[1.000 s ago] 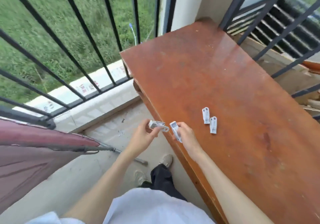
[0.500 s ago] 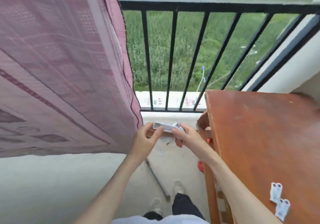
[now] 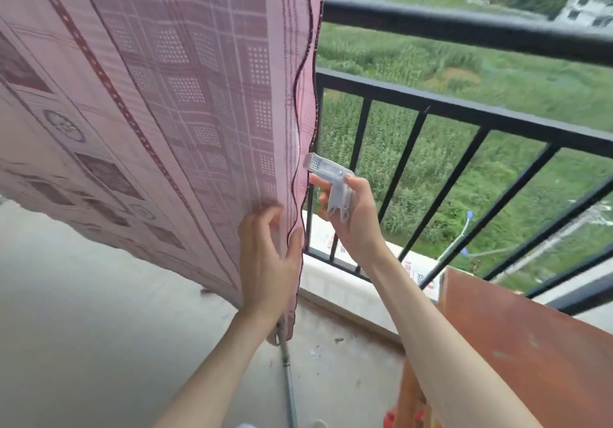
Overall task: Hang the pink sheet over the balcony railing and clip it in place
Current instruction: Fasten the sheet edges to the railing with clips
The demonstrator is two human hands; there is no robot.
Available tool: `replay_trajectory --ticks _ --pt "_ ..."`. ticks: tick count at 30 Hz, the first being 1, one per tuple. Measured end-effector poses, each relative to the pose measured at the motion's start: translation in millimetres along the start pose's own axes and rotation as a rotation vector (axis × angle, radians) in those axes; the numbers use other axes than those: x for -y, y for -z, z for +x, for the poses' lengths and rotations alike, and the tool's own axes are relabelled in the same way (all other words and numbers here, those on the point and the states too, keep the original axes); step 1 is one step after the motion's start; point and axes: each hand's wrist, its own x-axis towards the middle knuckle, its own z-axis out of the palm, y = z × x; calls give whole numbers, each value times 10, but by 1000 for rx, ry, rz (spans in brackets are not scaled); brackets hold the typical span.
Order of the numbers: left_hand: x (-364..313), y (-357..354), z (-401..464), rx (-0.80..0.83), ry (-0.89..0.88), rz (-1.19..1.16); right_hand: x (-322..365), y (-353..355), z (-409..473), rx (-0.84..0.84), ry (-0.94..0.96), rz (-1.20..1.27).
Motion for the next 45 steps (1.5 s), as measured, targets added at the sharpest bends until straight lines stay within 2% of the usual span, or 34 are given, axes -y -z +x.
replay_trajectory --ticks 10,16,20,22,27,30,38,45 --pt "-103 -234 142 -144 3 231 38 69 258 267 -219 -121" --pt "-143 -393 108 -201 89 286 102 158 285 351 -250 -255" --pt "-139 -438 105 -286 168 212 108 176 274 417 -205 -236" --pt "-119 -438 99 -301 172 208 82 206 253 395 -140 -204" --pt "-95 -476 97 -305 161 224 -60 442 99 147 -76 -315" --pt "-94 -509 80 -301 170 193 -109 517 -52 62 -14 -303" --pt "-102 -555 46 -279 126 148 -34 511 -370 34 240 -418" --pt "-86 -539 9 -234 107 124 -68 313 -340 -48 352 -477"
